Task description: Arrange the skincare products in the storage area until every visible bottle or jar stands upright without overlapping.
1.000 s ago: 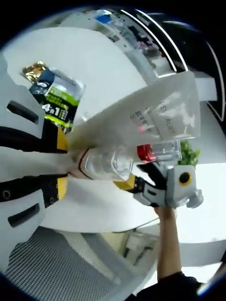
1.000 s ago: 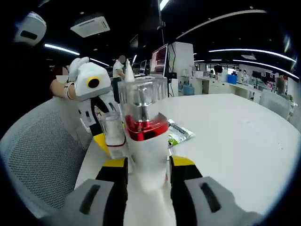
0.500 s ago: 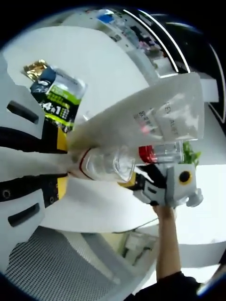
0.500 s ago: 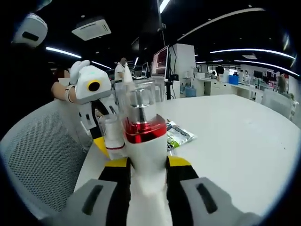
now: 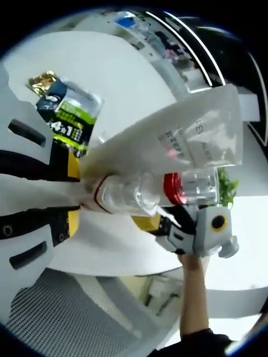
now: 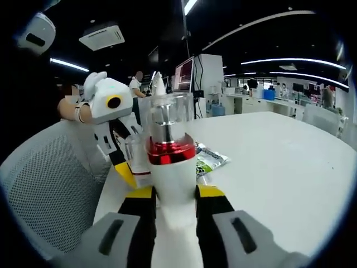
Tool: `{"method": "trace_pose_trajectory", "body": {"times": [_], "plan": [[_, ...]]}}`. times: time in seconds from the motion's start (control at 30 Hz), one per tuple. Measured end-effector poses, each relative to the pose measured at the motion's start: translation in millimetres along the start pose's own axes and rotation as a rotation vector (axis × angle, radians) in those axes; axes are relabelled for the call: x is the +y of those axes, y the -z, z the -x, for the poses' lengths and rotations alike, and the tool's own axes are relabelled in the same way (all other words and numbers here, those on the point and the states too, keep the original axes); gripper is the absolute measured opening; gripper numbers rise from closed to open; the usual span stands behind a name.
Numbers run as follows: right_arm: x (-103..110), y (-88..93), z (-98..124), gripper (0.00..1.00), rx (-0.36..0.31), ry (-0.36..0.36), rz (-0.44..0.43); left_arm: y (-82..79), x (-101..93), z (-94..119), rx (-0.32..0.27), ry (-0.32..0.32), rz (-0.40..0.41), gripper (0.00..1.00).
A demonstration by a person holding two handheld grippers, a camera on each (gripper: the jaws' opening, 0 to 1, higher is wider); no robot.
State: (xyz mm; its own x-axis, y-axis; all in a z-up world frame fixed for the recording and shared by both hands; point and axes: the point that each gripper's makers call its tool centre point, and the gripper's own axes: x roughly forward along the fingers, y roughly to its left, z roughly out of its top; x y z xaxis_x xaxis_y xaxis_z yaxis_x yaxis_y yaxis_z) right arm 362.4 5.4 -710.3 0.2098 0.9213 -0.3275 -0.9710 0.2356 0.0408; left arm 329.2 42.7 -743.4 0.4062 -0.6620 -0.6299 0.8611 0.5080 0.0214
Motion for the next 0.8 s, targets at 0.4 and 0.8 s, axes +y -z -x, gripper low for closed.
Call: {"method": "trace_pose_trajectory", "body": {"times": [0.4, 0.8], "plan": [[-4, -1.6, 8, 0.34, -0.012, 0.046, -0.022, -0.9, 0.4, 1, -0.001, -0.004, 0.001, 0.14], [9, 34.0, 35, 0.28, 0.165, 0.164, -0.126, -1.4, 0.1, 1, 0.003, -0.005, -0.005, 0.14]]}}
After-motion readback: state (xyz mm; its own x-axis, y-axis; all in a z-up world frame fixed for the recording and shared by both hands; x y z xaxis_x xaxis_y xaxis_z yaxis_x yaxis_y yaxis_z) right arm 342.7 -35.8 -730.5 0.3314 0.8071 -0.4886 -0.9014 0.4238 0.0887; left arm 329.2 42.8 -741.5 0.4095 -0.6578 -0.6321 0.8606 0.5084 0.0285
